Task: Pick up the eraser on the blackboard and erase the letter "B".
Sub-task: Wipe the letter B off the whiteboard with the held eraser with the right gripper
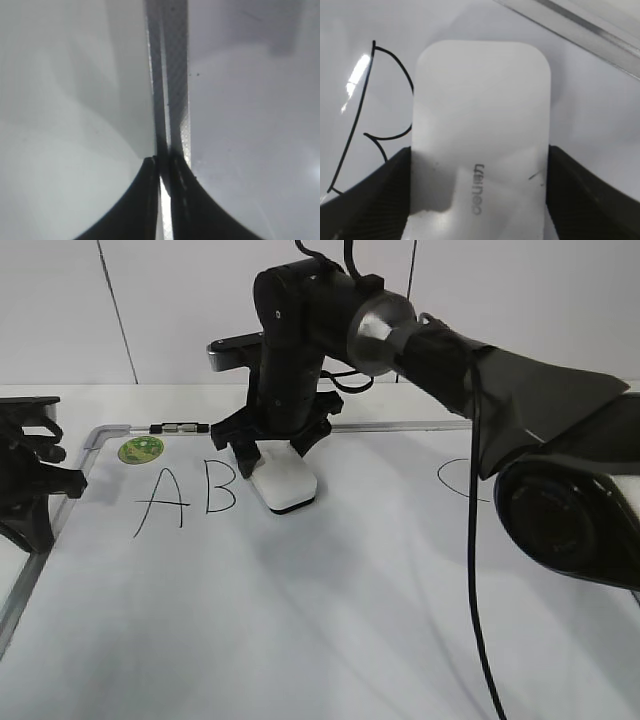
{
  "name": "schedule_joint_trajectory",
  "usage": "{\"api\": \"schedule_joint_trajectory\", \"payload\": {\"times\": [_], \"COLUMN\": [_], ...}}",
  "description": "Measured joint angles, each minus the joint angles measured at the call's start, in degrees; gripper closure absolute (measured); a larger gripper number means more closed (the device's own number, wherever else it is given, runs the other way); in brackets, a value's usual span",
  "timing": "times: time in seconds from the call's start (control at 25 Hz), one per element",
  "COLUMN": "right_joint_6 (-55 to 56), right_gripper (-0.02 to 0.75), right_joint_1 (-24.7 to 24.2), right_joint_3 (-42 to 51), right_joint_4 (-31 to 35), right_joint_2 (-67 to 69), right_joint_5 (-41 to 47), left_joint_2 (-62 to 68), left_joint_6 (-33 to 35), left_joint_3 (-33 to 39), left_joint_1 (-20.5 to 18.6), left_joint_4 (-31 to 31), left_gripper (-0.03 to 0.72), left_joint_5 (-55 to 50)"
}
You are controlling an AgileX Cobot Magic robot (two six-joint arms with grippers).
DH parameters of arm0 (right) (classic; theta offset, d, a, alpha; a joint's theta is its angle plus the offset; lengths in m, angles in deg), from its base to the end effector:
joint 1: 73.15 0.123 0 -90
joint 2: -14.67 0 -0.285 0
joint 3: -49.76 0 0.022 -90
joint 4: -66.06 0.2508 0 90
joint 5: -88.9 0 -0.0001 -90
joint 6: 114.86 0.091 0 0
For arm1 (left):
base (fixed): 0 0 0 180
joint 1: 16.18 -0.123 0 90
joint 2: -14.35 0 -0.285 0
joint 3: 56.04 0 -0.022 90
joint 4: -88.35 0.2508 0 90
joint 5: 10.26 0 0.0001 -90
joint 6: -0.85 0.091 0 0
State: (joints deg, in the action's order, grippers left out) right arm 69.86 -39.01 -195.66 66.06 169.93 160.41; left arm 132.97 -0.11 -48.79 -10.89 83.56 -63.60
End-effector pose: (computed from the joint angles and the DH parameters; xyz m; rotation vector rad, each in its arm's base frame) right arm 0.4458 0.3023 0.1787 -0.7188 2.7378 0.1546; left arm 0.3519 -0.0387 0.1533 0.0408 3.1294 -0.1065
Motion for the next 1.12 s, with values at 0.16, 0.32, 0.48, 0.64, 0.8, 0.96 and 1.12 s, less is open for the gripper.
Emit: {"api": "schedule_joint_trajectory", "payload": {"times": [0.16,0.32,0.48,0.64,0.8,0.96,1.12], "right_joint_6": [0.0,0.0,0.0,0.4,0.6,0.8,0.9], "right_gripper": [0.143,0.117,0.08,0.079,0.08,0.085,0.095], "right_joint_1": [0.0,0.0,-0.1,-0.1,-0.1,-0.1,-0.1], "right_joint_3": [0.0,0.0,0.0,0.0,0.0,0.0,0.1], "right_joint_4": [0.0,0.0,-0.5,-0.6,-0.7,-0.8,-0.8], "right_joint_2": [0.0,0.0,0.0,0.0,0.0,0.0,0.0], "right_joint_5": [0.0,0.0,0.0,0.0,0.0,0.0,0.0], "left_joint_2": [0.0,0.0,0.0,0.0,0.0,0.0,0.0], "left_joint_6": [0.0,0.0,0.0,0.0,0.0,0.0,0.0], "left_joint_3": [0.0,0.0,0.0,0.0,0.0,0.0,0.0], "left_joint_1": [0.0,0.0,0.0,0.0,0.0,0.0,0.0], "left_joint_4": [0.0,0.0,0.0,0.0,0.0,0.0,0.0], "left_gripper": [0.669,0.669,0.669,0.669,0.669,0.669,0.669], "left_joint_5": [0.0,0.0,0.0,0.0,0.0,0.0,0.0]}}
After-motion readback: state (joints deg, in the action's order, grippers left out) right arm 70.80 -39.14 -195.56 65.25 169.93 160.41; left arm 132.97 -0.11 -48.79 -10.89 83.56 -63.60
